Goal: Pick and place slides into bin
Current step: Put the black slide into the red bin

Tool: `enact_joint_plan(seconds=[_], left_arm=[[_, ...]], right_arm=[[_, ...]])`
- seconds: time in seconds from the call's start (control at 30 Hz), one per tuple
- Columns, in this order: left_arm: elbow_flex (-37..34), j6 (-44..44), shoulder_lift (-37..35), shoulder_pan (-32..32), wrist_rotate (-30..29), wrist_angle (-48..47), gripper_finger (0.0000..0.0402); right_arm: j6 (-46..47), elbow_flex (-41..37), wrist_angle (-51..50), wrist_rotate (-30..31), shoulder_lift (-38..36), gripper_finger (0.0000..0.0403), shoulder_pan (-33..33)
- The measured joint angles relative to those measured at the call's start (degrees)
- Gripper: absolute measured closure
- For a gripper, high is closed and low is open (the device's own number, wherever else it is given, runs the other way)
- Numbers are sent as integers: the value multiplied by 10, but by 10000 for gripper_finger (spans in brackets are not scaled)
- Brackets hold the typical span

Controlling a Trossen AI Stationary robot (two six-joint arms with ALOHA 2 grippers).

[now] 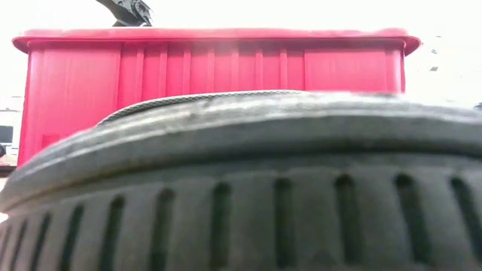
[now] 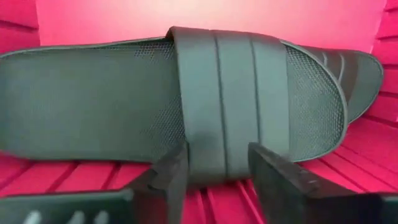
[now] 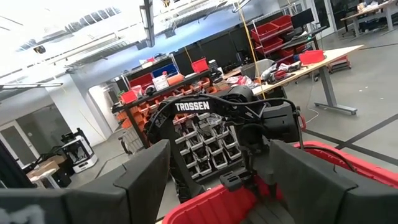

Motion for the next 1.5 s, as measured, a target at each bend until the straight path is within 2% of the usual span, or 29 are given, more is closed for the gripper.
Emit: enact_joint_plan(seconds=[0.2, 0.4, 0.7, 0.9, 1.13, 1.3, 1.5], left_arm=[[14, -18, 0, -1, -52, 5, 181], [77, -45, 0, -1, -105, 16, 151], [213, -138, 0, -19, -57, 8, 147], [303, -185, 0, -57, -57, 4, 146], [400, -284, -3, -109, -52, 4, 147], [436, -325, -12, -165, -42, 3, 147], [439, -378, -16, -244, -42, -14, 147]], right_arm=[[-4, 0, 0, 0, 0, 138, 0], [-6, 0, -4, 1, 0, 138, -2], [-7, 0, -5, 2, 0, 138, -2], [-7, 0, -4, 2, 0, 138, -2], [-15, 0, -2, 2, 0, 138, -2], [-17, 0, 5, 2, 0, 138, -2], [-19, 0, -16, 0, 0, 138, -2]])
